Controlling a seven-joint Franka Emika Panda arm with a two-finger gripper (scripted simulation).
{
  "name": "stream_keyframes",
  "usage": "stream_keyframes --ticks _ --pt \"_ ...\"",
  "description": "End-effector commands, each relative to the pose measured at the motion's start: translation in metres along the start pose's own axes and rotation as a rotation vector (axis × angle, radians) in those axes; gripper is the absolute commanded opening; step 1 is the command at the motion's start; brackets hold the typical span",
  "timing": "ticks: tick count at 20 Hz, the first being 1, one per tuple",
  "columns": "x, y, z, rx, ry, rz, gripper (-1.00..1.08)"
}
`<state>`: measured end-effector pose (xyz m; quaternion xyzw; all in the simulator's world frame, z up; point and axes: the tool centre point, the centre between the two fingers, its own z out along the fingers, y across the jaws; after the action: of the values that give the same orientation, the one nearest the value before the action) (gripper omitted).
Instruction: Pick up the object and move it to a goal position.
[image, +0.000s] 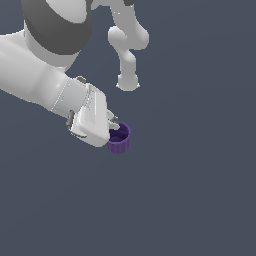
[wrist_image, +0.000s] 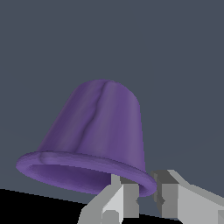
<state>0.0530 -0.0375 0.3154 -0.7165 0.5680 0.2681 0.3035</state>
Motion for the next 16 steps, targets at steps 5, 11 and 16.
stream_keyframes --ticks 5,11,16 --pt "-0.028 -0.023 -0.030 0.001 -0.001 -0.001 -1.00" --pt "-0.046 -0.039 -0.049 0.003 -0.002 -0.001 -1.00" --pt "-0.054 -0.047 -0.058 0.003 -0.003 -0.001 -1.00"
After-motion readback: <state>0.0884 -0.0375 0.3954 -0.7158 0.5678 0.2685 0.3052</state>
